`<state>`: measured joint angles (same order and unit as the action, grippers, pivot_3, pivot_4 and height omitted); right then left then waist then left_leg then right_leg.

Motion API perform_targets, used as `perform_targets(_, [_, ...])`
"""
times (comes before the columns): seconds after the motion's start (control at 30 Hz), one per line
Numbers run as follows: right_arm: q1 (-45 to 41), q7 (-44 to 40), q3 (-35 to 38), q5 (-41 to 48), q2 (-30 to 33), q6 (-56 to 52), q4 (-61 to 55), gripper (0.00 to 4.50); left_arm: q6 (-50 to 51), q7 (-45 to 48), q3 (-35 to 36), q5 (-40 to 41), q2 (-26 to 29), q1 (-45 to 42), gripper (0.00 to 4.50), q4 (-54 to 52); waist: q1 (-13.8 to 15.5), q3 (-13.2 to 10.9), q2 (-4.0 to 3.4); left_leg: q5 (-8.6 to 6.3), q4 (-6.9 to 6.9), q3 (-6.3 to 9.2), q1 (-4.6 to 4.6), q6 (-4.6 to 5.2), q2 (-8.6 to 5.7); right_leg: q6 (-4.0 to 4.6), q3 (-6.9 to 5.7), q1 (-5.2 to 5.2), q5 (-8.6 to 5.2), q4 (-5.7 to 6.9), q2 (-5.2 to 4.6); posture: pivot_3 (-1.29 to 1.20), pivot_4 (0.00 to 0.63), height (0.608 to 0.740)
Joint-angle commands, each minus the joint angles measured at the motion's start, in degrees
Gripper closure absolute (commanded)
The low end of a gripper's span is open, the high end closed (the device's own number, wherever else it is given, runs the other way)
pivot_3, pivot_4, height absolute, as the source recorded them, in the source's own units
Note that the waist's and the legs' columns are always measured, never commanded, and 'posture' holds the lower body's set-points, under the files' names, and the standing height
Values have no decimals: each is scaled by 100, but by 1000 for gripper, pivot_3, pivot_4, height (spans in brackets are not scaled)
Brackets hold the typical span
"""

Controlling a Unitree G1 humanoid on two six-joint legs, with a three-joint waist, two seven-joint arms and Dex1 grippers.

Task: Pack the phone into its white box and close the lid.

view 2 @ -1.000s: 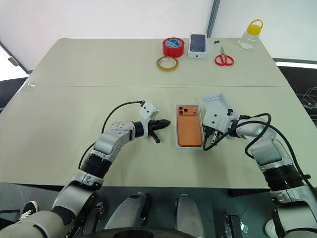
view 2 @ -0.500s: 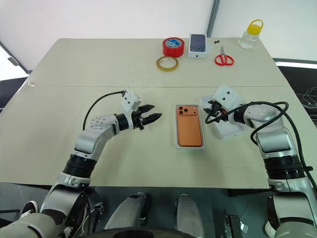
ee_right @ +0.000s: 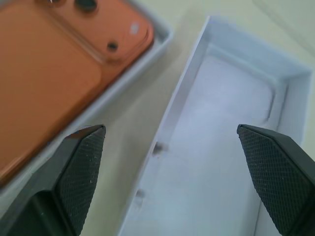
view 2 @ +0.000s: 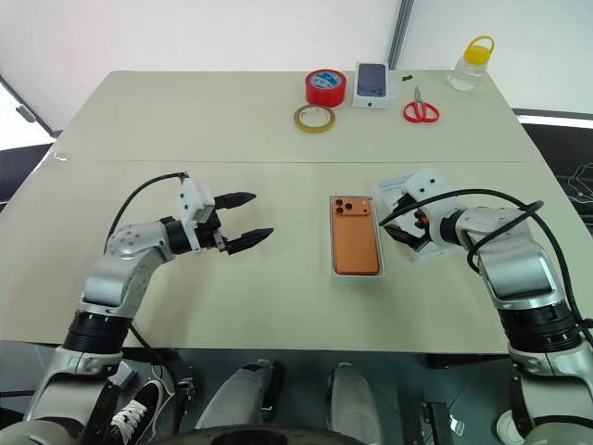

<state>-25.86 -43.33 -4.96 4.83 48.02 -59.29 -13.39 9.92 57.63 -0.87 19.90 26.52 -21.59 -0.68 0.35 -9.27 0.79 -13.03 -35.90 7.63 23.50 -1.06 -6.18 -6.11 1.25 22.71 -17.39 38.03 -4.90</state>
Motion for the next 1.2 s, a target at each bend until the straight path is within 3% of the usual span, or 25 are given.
perform_targets(0.03, [-387, -105, -132, 227, 143, -802, -164, 23, -343, 297, 76, 193, 143, 201, 0, -376, -17, -2, -4, -2, -1, 0, 0, 3, 0, 0, 1, 0, 0, 0, 0, 0, 150, 740])
perform_targets(0.47, [-1583, -67, -781, 554, 87, -2107, 742, 23, -669, -56, -9, 66, 22, 716, 0, -794, -4, -4, -6, -6, 0, -1, 1, 11, -1, 0, -2, 0, 0, -1, -3, 0, 150, 740])
perform_targets(0.87, [-2259, -349, -1647, 706, 404, -2226, 1330, 23, -68, -824, -151, 246, -496, 874, 0, -1234, 11, -5, -6, -7, 0, -2, 3, 12, -1, -1, -2, 1, 0, -2, -3, 0, 150, 740])
perform_targets(1.2, [-2684, -422, -1986, 923, 359, -2698, 1699, 23, -165, -1114, -354, 164, -677, 1095, 0, -1428, 12, -6, -10, -7, -1, -3, 4, 12, -1, 0, -2, 3, 0, -1, -3, 0, 150, 740])
